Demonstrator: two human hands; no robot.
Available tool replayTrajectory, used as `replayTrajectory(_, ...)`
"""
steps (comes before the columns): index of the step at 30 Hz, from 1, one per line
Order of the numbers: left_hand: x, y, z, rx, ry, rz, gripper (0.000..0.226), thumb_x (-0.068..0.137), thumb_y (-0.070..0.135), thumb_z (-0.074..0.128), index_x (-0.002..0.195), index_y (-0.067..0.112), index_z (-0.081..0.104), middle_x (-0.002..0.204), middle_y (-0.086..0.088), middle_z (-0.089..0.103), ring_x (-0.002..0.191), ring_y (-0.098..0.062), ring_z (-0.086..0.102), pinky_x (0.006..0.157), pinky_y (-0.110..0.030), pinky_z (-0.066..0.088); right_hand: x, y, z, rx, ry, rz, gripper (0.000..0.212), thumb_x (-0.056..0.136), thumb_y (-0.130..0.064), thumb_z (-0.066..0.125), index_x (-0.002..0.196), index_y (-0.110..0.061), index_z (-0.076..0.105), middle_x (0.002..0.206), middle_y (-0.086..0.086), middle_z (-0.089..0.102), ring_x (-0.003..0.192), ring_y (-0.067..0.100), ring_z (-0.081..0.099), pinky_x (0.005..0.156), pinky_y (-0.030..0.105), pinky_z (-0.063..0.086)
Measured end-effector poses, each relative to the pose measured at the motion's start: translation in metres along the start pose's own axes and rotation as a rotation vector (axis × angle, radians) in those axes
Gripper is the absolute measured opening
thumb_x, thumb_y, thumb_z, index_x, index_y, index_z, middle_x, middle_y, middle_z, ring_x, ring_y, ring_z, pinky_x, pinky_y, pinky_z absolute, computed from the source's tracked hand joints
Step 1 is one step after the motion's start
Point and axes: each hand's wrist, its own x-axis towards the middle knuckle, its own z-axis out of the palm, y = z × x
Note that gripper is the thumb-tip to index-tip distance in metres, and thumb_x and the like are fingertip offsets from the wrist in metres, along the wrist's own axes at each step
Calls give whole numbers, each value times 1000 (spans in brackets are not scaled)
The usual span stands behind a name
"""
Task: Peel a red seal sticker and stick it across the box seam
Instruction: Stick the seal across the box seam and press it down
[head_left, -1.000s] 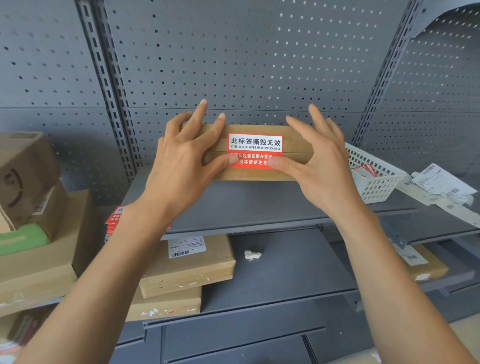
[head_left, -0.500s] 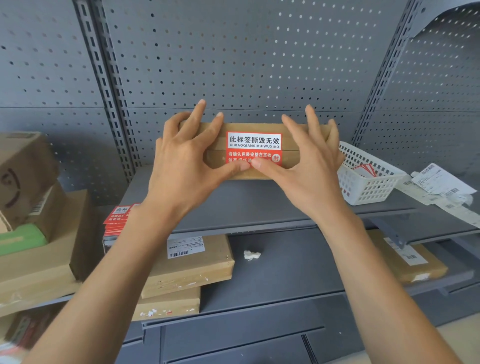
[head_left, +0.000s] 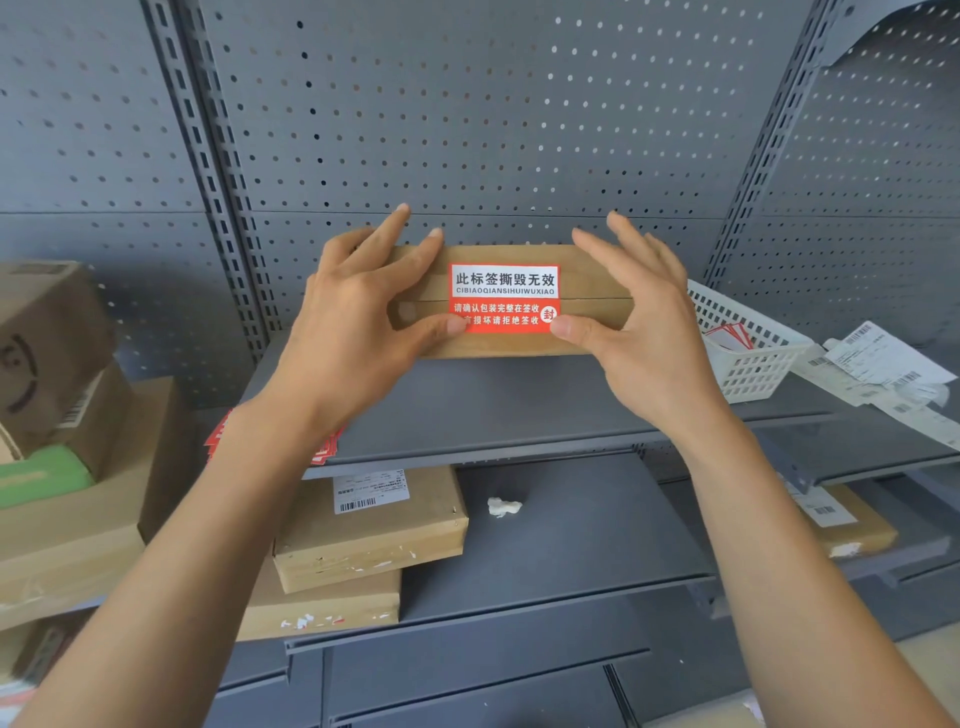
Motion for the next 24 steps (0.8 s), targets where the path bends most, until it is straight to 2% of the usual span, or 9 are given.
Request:
replayTrajectory(3,-2,0,-2,-3,-24,0,73,84,50,63,152,26,47,166,-3,32,145,-33,33,115,-60,35,-1,3,-1,3,-41,-10,67,90,-18,74,147,-39,46,168,-13,20,157,16,4,121,37,7)
replayTrajectory(6,-4,3,-2,-17,14,-24,67,87,48,60,150,25,50,165,-3,35,145,-31,33,114,-61,35,-3,2,3,-10,-40,-39,57,96,-24,66,147,-42,46,170,-11,14,158,19,-2,125,49,7)
replayTrajectory(8,-4,8,0,-29,56,-55,71,84,54,65,147,25,53,163,-2,38,144,-29,35,115,-58,35,-4,-1,8,-10,-6,-35,55,95,-36,66,146,-42,47,170,-9,12,158,21,-4,124,52,6)
replayTrajectory(11,-6,12,3,-25,74,-54,83,74,59,80,145,24,56,161,-4,41,142,-30,38,114,-56,37,-6,-6,17,-102,32,-14,74,82,-59,72,148,-43,44,171,-9,8,157,25,-7,121,55,5)
replayTrajectory(13,-5,11,4,-21,68,-53,82,73,52,85,145,23,56,160,-6,43,140,-32,39,113,-56,37,-6,-5,20,-135,31,-15,83,76,-61,77,149,-43,42,171,-8,7,157,28,-6,120,59,7)
replayTrajectory(16,-5,7,2,-6,49,-44,78,76,48,83,145,23,56,159,-7,44,138,-35,42,113,-55,38,-4,-2,17,-113,-2,-12,81,77,-51,81,149,-43,43,171,-8,9,157,28,-3,121,61,9)
replayTrajectory(21,-5,-1,-1,-19,23,-42,65,84,33,81,144,24,57,157,-7,48,136,-35,44,111,-45,38,-1,6,8,-31,-31,-25,70,86,-22,78,146,-42,47,169,-11,17,156,21,3,125,53,10)
replayTrajectory(24,-6,-5,-1,-17,33,-37,55,92,27,76,143,24,58,157,-4,48,137,-34,44,112,-49,40,-1,8,5,16,-46,-29,63,92,-11,70,144,-41,50,168,-12,19,156,17,4,126,51,9)
